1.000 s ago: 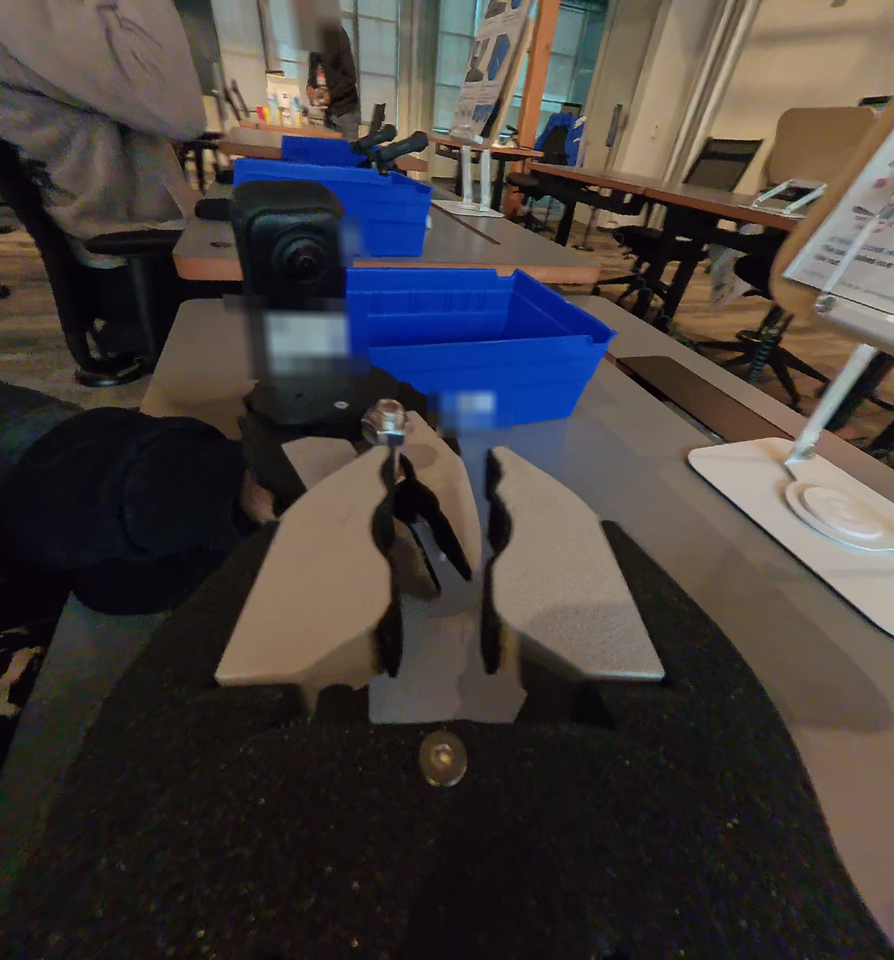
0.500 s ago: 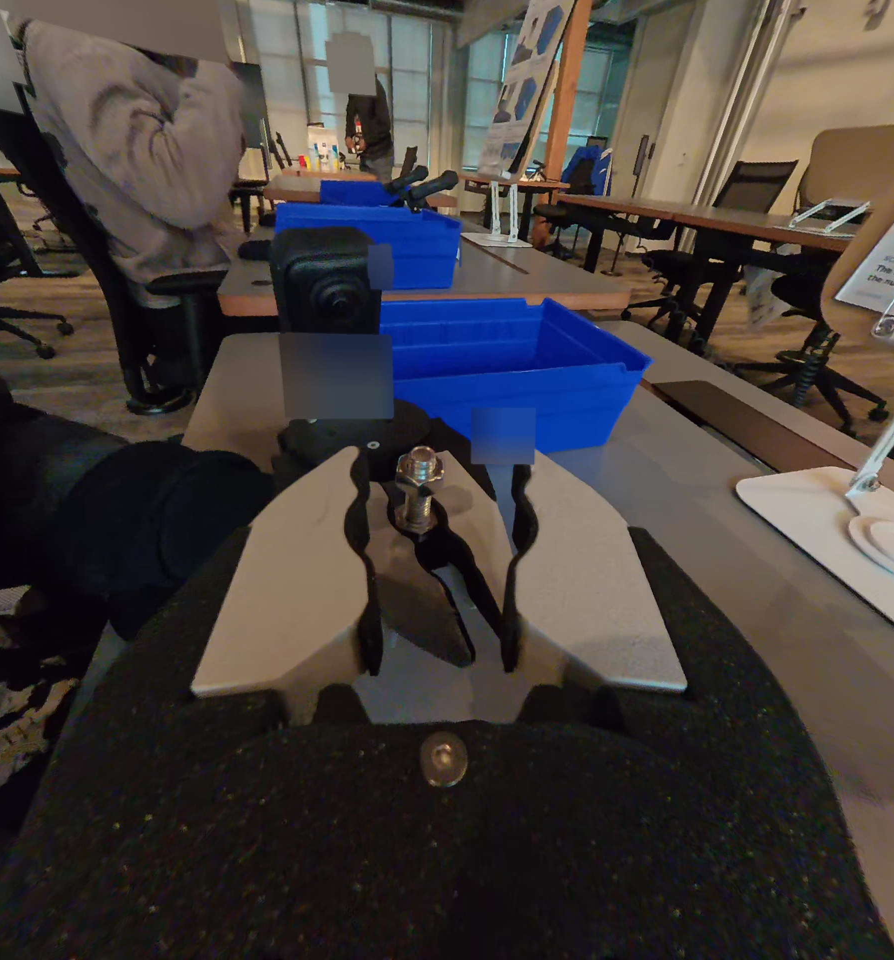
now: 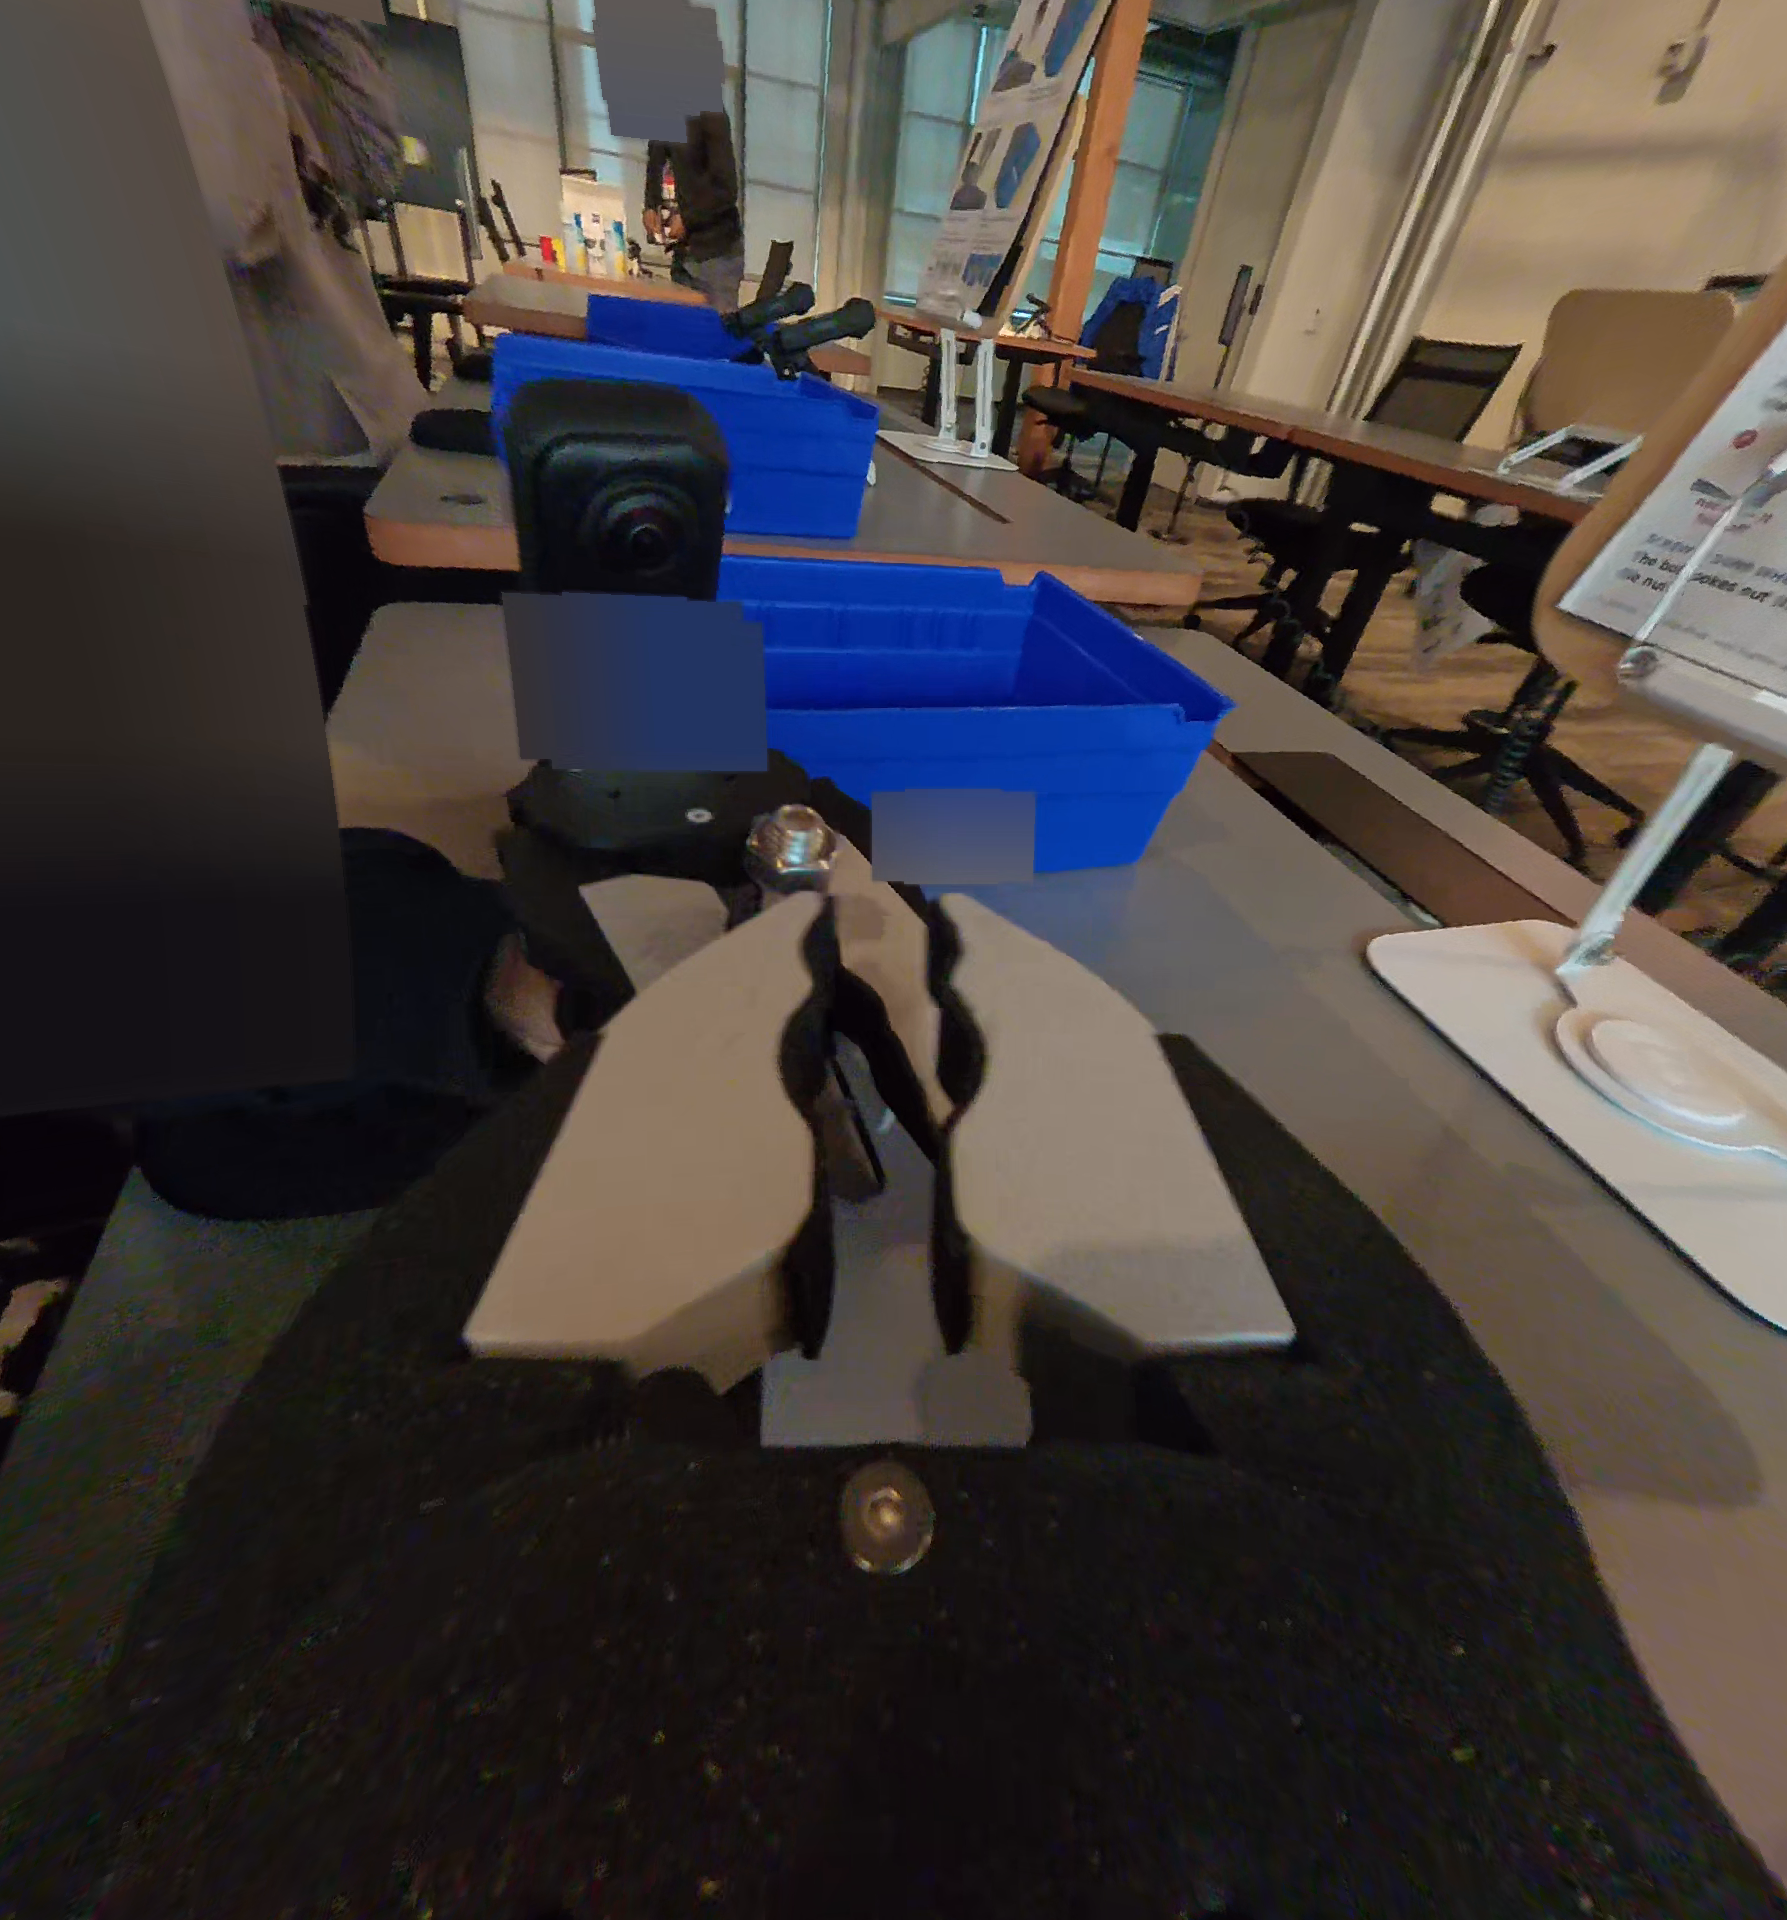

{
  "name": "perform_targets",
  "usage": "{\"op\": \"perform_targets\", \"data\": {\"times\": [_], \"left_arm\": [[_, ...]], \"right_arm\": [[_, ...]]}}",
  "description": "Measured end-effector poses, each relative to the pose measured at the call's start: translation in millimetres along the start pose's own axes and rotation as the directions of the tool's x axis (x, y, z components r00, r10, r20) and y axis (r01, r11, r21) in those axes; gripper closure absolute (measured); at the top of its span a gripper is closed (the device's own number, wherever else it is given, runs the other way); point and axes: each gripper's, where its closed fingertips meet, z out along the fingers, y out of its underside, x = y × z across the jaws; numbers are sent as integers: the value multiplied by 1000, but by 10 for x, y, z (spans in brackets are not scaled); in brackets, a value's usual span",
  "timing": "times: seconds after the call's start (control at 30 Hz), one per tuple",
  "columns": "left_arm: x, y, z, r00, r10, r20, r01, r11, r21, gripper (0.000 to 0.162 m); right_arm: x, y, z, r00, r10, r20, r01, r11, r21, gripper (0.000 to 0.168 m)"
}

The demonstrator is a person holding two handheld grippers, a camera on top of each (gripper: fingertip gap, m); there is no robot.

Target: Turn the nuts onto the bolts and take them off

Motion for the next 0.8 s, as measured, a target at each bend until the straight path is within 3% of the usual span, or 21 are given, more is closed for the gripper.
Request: {"op": "perform_targets", "data": {"times": [0.03,0.17,0.43,0.8], "left_arm": [[1,-1,-2,1000,0,0,0,1000,0,150],[13,10,10,1000,6,-5,-6,1000,-8,150],[20,17,12,1000,9,-7,-9,1000,-12,150],[16,5,4,1000,4,-6,-4,1000,-5,154]], "right_arm": [[23,0,-34,1000,-7,-10,7,1000,8,160],[-1,-8,-36,1000,-9,8,9,1000,11,160],[-154,-26,136,994,58,89,-59,998,10,127],[-92,9,138,996,63,59,-62,998,-10,132]]}}
